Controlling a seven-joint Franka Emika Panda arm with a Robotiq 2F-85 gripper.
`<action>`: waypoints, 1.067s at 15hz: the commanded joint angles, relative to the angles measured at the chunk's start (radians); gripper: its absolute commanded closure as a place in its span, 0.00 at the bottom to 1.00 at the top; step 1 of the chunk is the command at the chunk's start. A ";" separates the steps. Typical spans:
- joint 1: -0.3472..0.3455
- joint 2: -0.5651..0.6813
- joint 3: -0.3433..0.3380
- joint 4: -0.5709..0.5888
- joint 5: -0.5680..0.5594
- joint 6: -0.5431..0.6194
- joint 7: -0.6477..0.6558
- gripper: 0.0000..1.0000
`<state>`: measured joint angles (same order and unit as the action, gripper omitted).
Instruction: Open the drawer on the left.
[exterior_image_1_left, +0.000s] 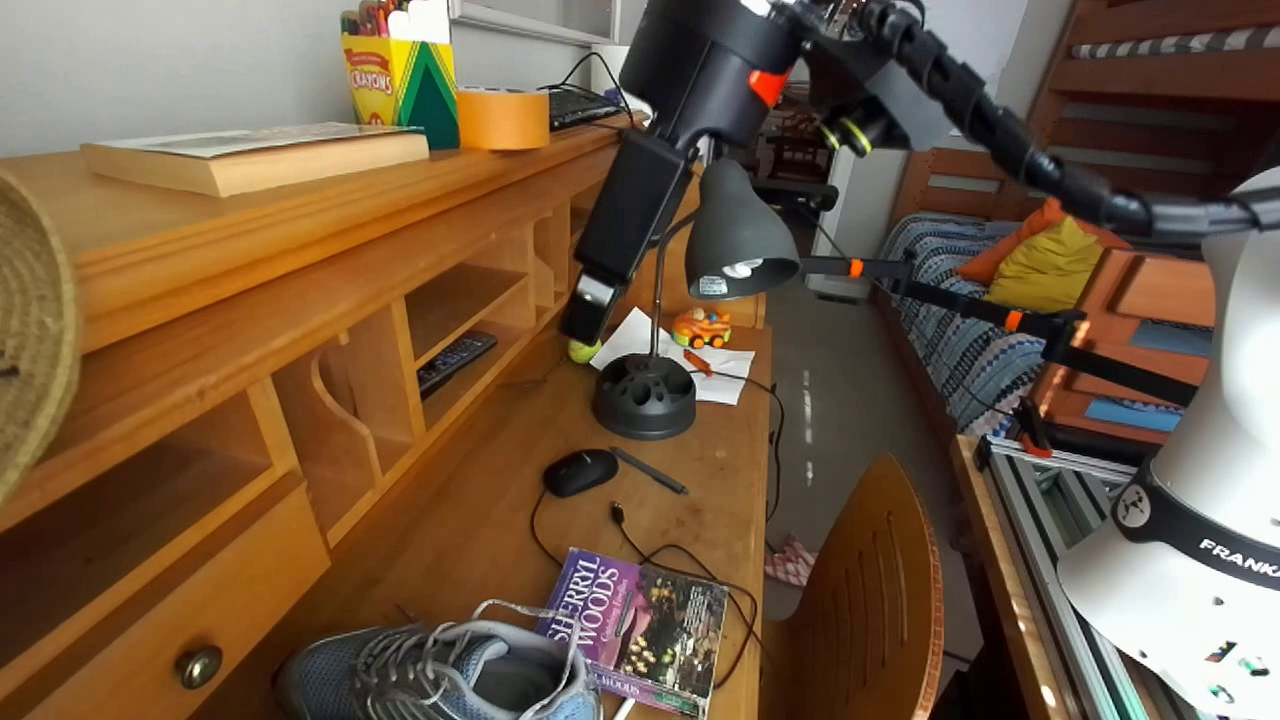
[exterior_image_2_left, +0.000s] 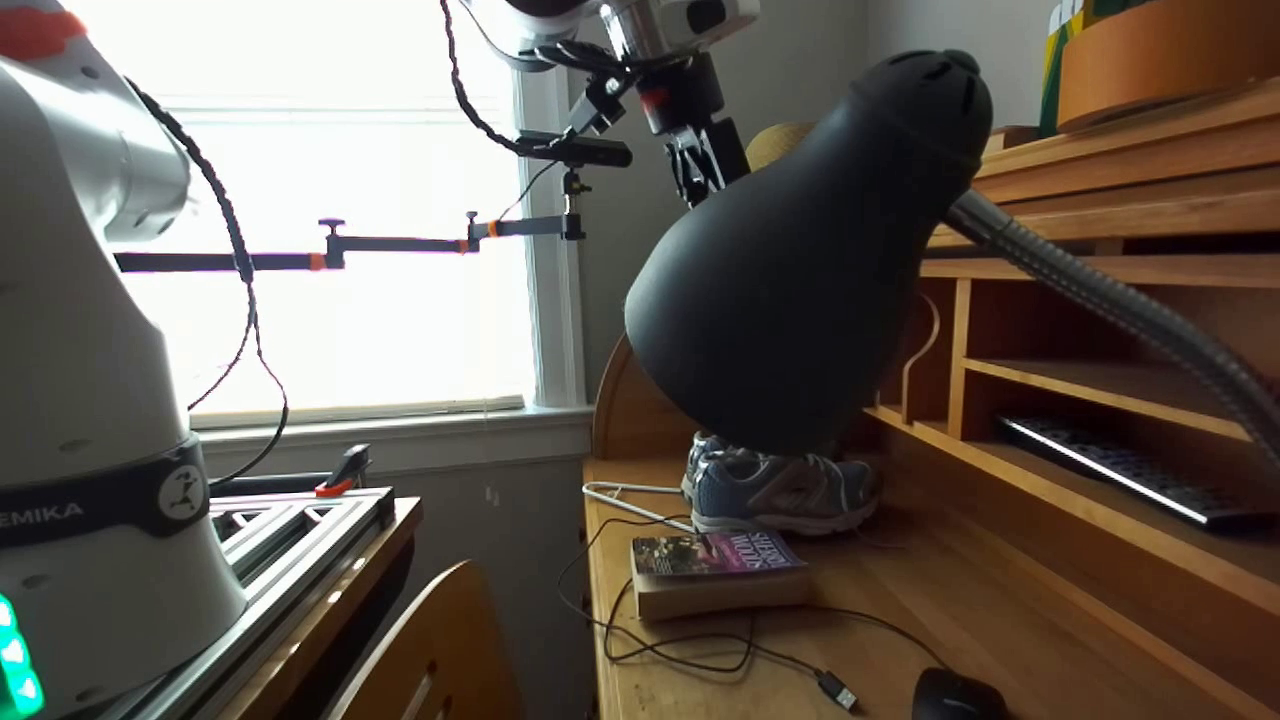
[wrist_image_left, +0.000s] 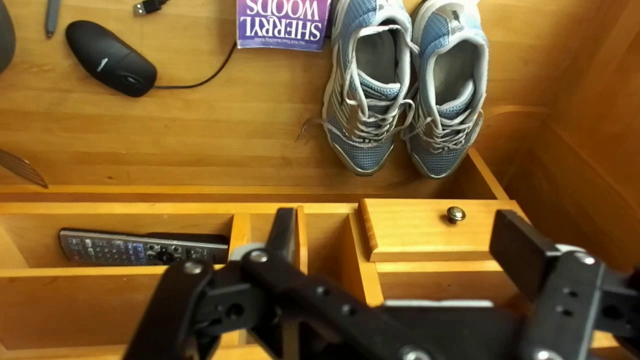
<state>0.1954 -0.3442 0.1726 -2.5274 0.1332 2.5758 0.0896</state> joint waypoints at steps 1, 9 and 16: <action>0.019 0.127 0.029 0.041 0.027 0.064 0.050 0.00; 0.026 0.135 0.027 0.045 0.016 0.033 0.021 0.00; 0.022 0.203 0.062 0.082 -0.040 0.065 0.067 0.00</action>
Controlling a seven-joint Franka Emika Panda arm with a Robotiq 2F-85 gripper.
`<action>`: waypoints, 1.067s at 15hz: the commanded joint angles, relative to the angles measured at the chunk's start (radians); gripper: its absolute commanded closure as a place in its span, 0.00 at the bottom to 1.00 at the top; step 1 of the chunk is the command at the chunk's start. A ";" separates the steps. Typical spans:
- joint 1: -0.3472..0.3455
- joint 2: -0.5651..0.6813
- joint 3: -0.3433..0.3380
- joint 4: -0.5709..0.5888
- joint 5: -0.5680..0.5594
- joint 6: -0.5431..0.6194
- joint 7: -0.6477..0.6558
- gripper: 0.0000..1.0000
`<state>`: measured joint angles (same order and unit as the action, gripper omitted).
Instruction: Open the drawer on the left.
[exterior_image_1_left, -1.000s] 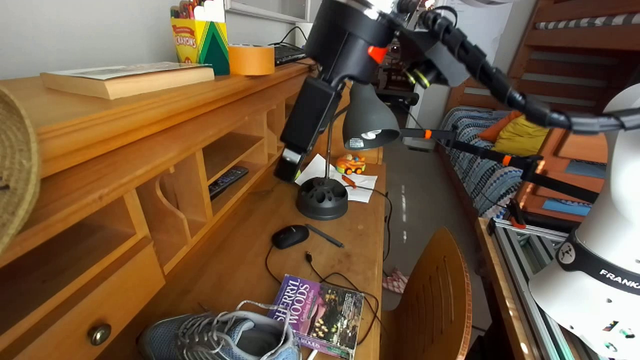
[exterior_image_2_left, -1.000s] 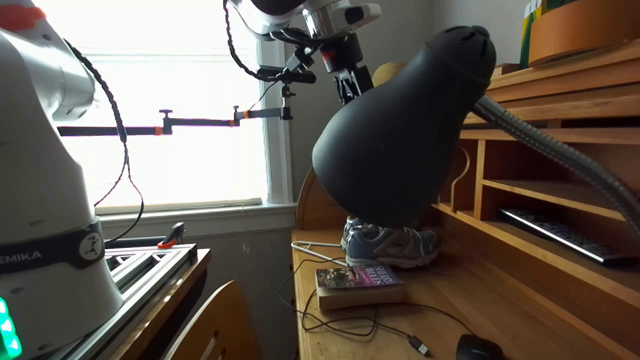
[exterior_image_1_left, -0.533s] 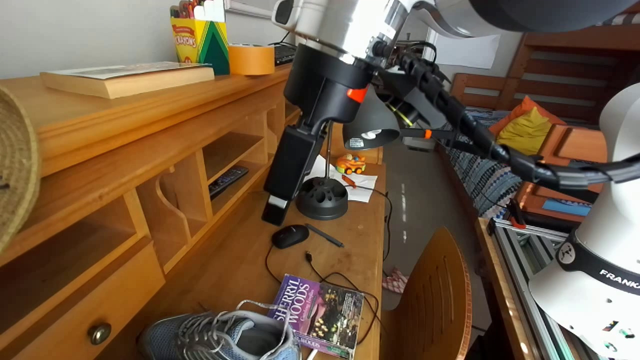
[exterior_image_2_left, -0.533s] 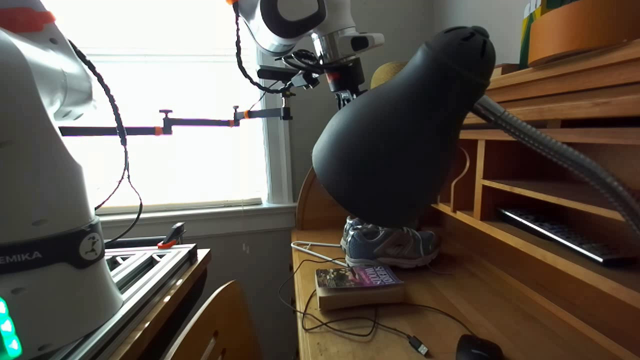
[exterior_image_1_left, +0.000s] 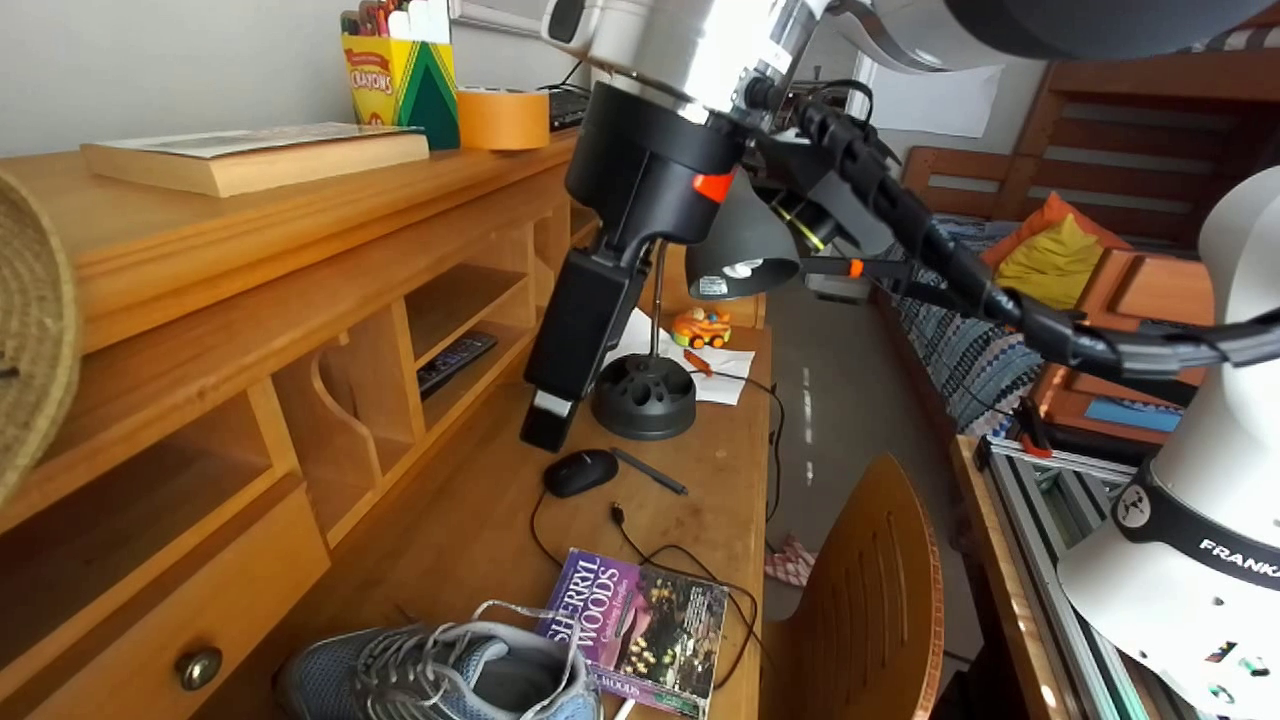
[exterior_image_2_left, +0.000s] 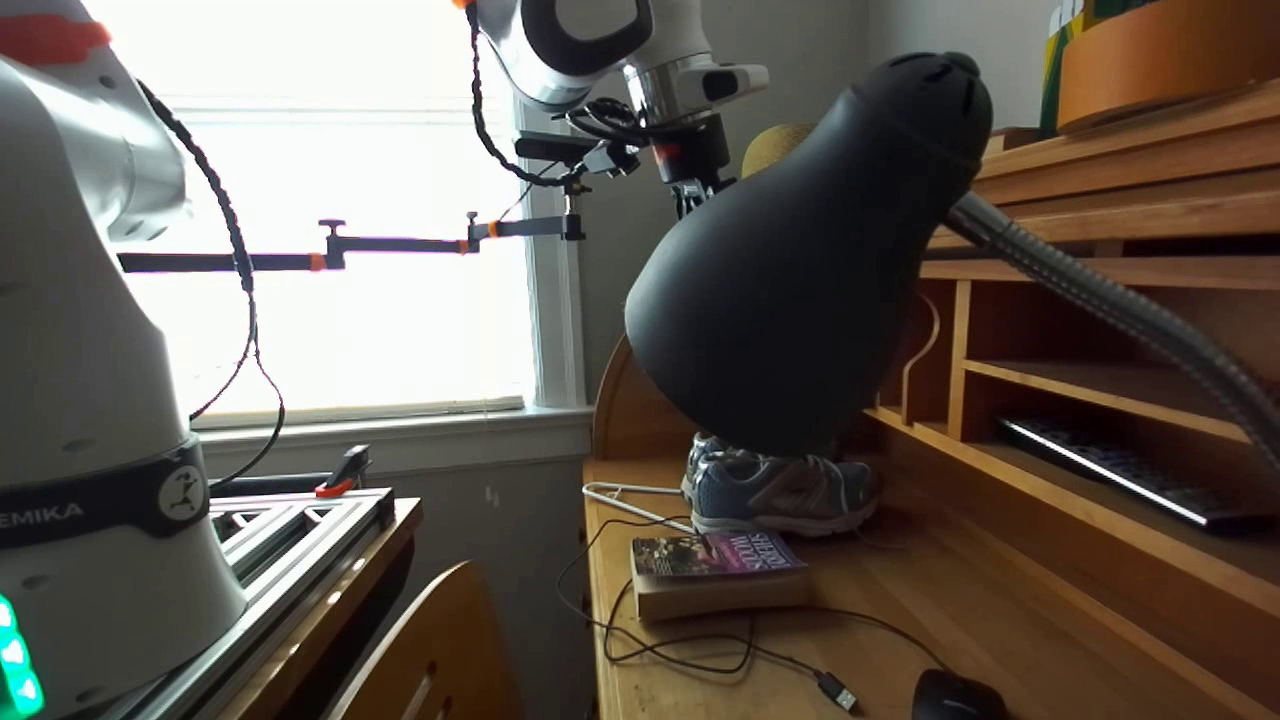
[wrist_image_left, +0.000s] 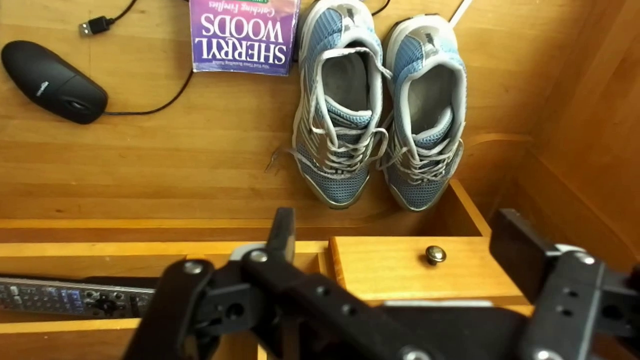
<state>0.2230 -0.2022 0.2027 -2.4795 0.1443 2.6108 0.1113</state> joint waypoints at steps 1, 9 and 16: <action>0.000 0.086 0.043 0.052 -0.058 0.038 0.060 0.00; 0.023 0.297 0.084 0.238 -0.268 0.127 0.294 0.00; 0.110 0.451 0.009 0.379 -0.334 0.118 0.452 0.00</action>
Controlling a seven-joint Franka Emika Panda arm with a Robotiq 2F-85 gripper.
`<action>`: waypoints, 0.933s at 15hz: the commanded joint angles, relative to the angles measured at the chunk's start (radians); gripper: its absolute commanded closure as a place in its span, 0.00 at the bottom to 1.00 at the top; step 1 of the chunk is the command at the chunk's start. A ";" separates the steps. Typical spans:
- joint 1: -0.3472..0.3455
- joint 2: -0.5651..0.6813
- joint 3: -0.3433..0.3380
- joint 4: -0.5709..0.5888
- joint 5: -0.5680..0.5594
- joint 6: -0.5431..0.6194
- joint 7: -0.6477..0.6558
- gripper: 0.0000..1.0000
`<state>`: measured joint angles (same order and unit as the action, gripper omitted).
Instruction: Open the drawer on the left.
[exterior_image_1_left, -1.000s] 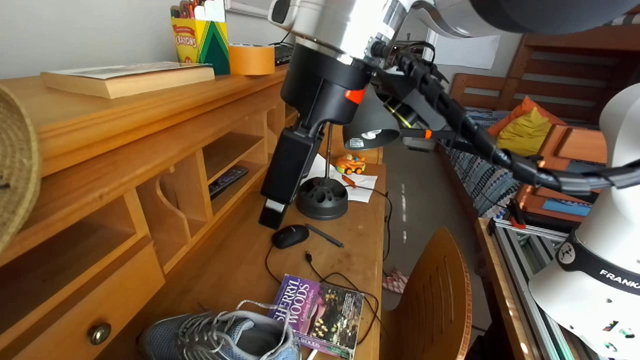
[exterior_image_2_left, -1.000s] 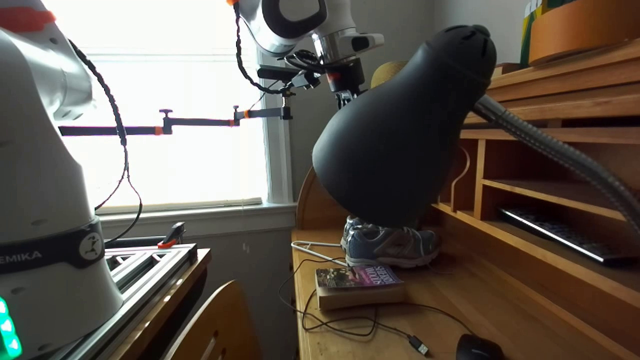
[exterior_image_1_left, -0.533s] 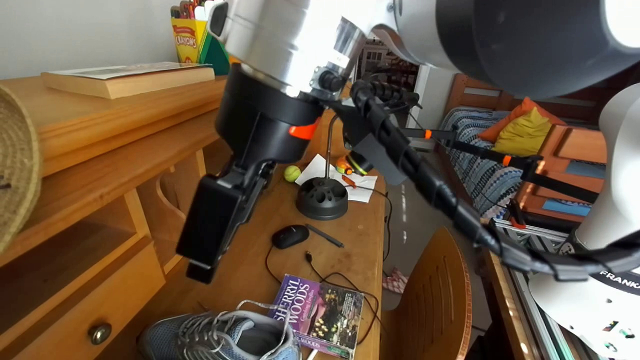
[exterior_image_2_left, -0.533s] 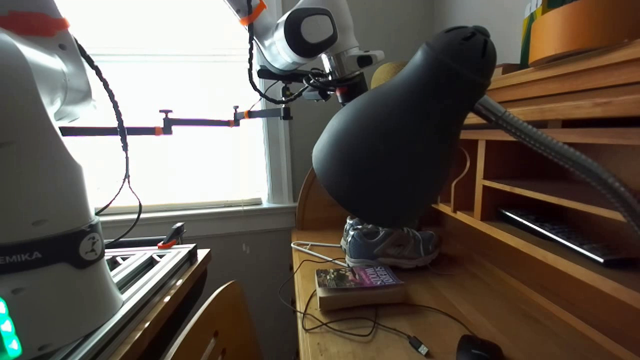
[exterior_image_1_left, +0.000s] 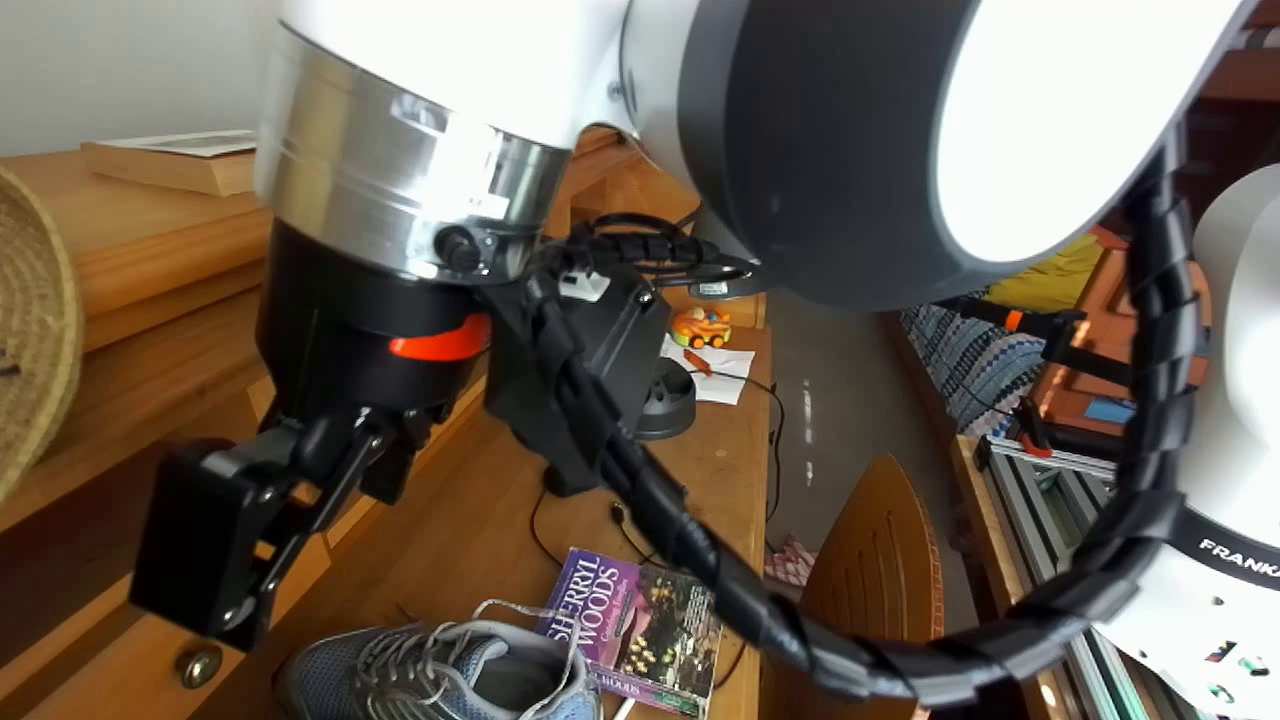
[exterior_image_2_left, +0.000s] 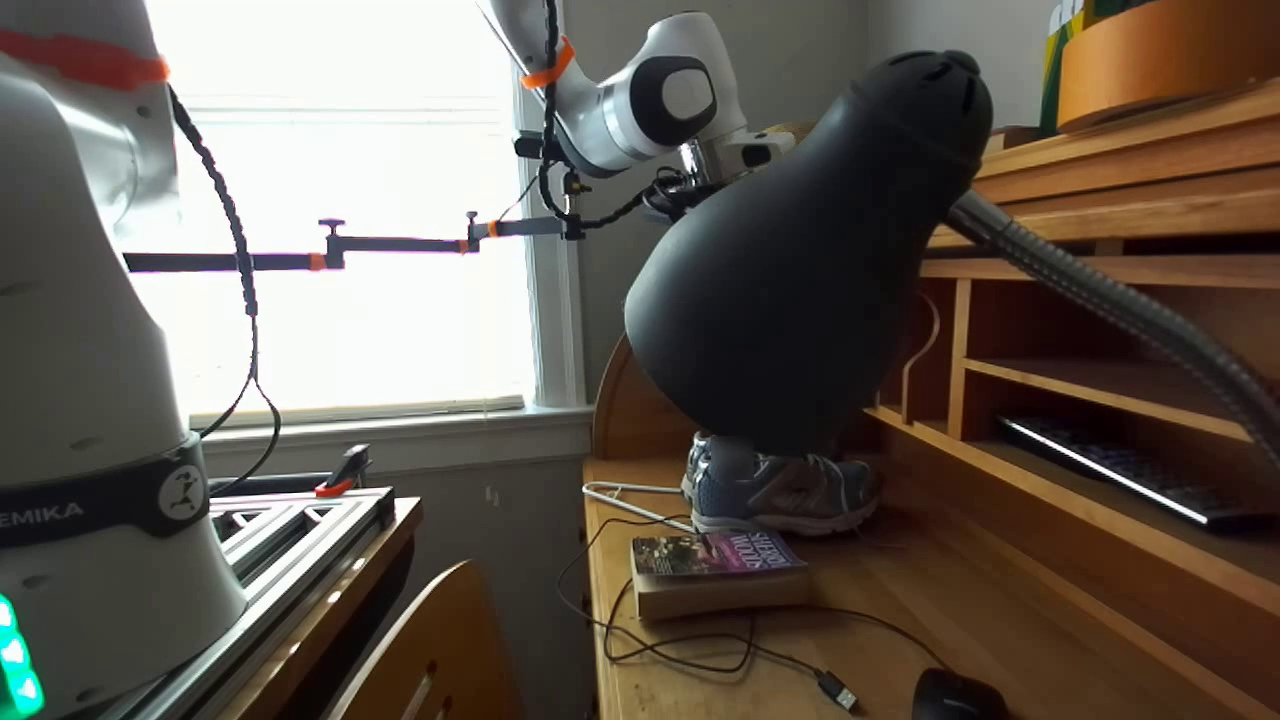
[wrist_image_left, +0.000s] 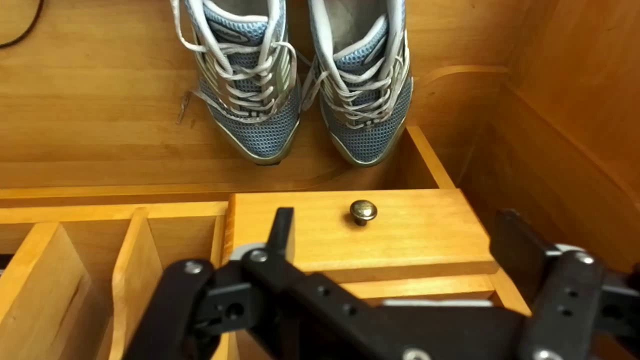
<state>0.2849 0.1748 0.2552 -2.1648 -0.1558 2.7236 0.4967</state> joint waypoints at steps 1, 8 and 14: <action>0.059 0.092 -0.056 0.078 -0.034 0.007 0.068 0.00; 0.119 0.187 -0.139 0.144 -0.031 0.043 0.061 0.00; 0.140 0.237 -0.166 0.178 0.006 0.071 0.031 0.00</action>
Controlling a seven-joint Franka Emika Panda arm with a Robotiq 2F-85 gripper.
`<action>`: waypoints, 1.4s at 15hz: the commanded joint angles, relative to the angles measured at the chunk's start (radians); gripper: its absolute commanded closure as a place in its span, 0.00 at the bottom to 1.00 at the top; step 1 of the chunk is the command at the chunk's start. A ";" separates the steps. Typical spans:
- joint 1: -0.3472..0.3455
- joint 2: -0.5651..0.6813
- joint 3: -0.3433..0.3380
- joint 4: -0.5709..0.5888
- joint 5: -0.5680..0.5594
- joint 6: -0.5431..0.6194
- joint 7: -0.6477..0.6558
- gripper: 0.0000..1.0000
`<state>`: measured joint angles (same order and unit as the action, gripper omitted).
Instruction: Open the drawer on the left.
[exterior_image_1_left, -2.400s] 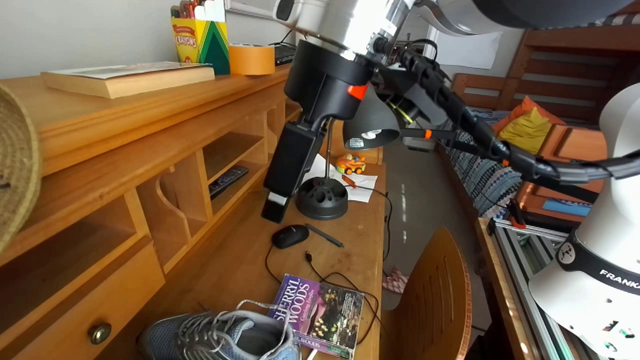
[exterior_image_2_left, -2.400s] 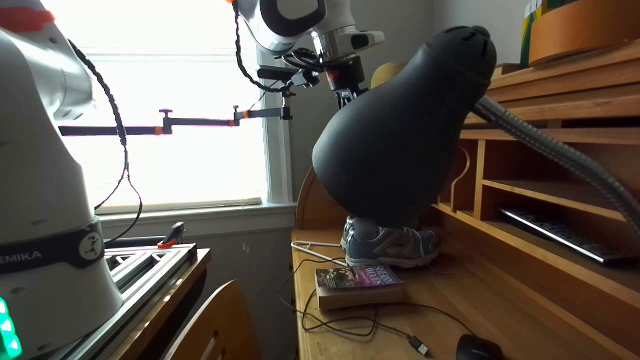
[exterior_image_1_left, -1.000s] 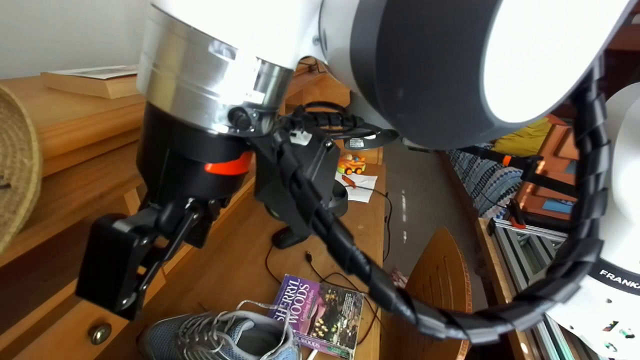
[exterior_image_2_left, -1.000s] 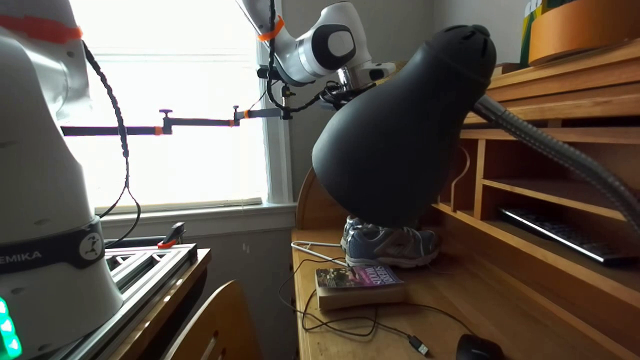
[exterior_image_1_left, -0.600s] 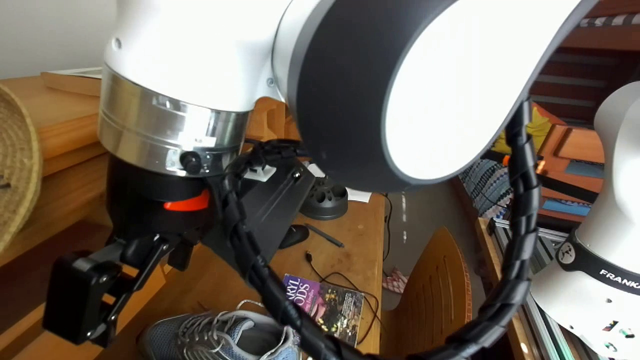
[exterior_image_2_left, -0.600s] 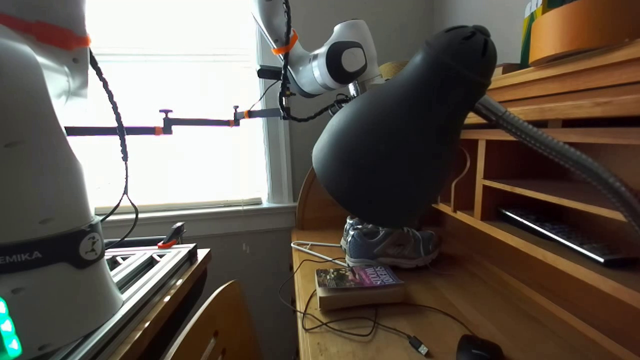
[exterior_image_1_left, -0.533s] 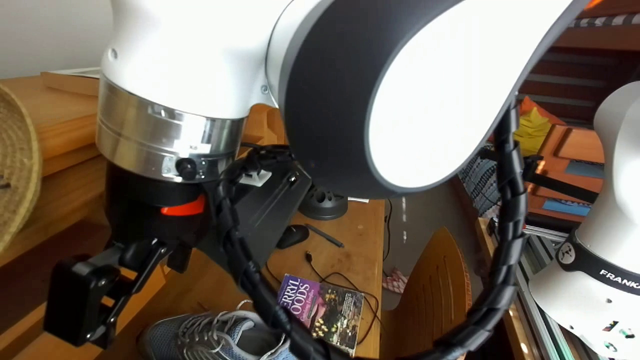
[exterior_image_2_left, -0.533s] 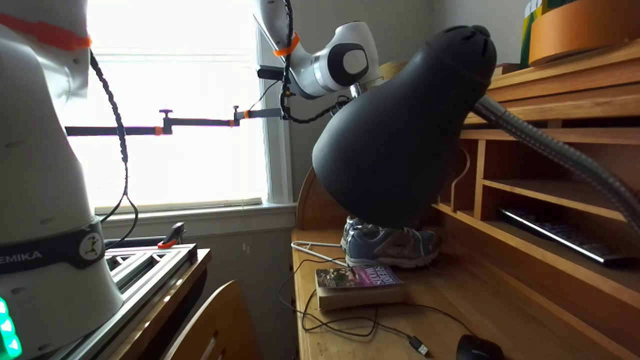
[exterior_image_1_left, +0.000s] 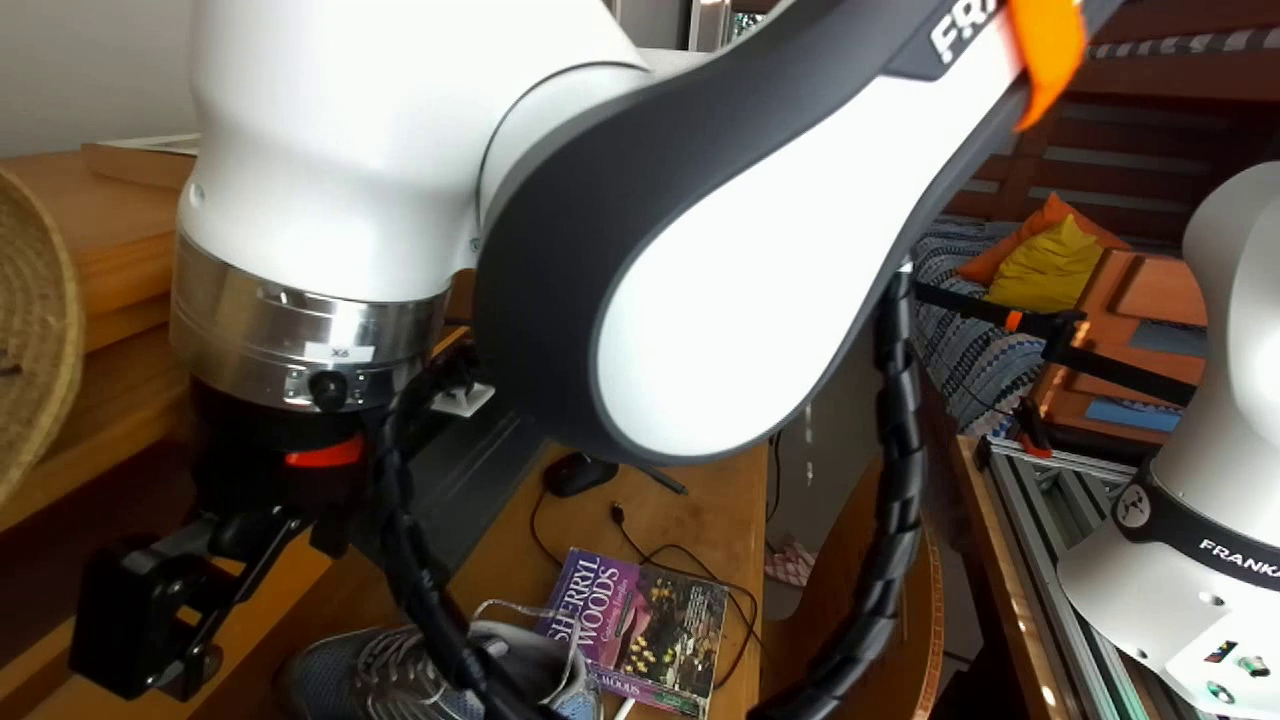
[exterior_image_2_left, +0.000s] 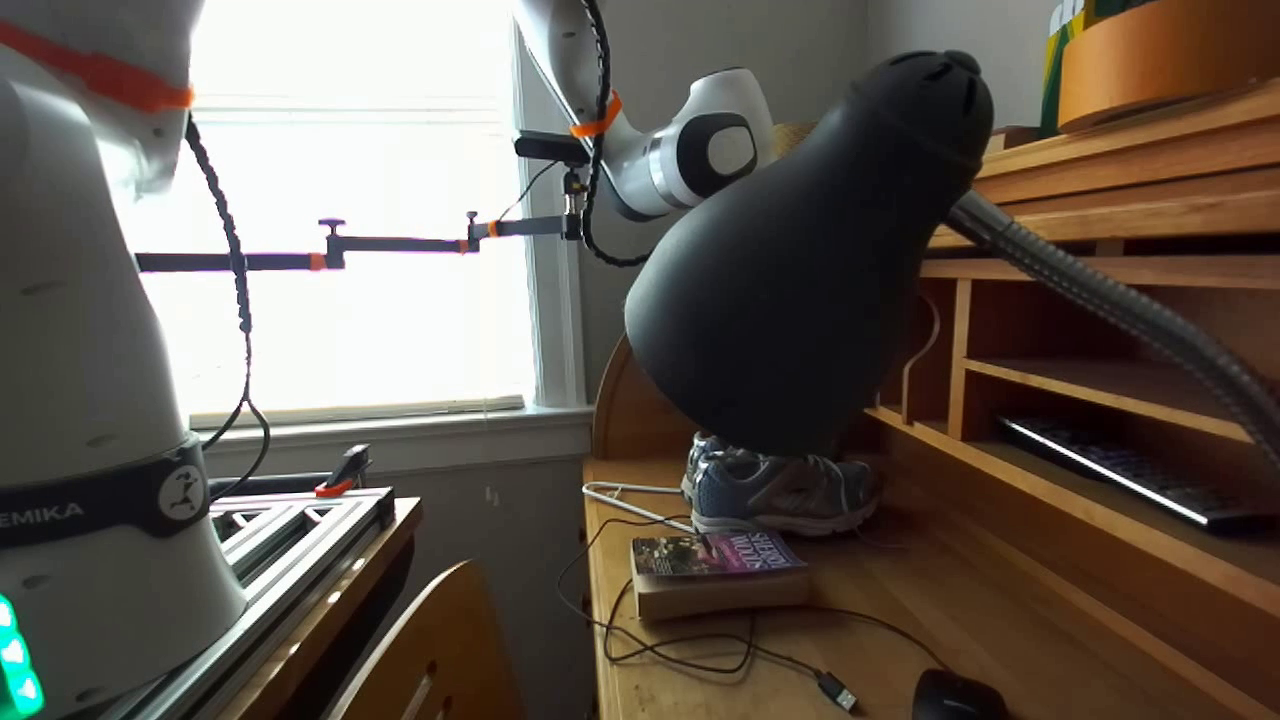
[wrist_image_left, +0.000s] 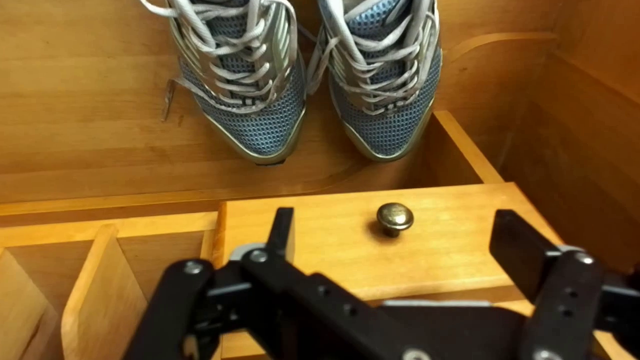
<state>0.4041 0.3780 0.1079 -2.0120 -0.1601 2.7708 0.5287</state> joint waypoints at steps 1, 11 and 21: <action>0.019 0.041 -0.013 0.030 0.018 0.022 -0.013 0.00; 0.042 0.077 -0.030 0.054 0.006 0.044 -0.020 0.29; 0.106 0.098 -0.110 0.053 -0.017 0.120 0.010 0.41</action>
<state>0.4796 0.4345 0.0422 -1.9918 -0.1599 2.8605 0.5286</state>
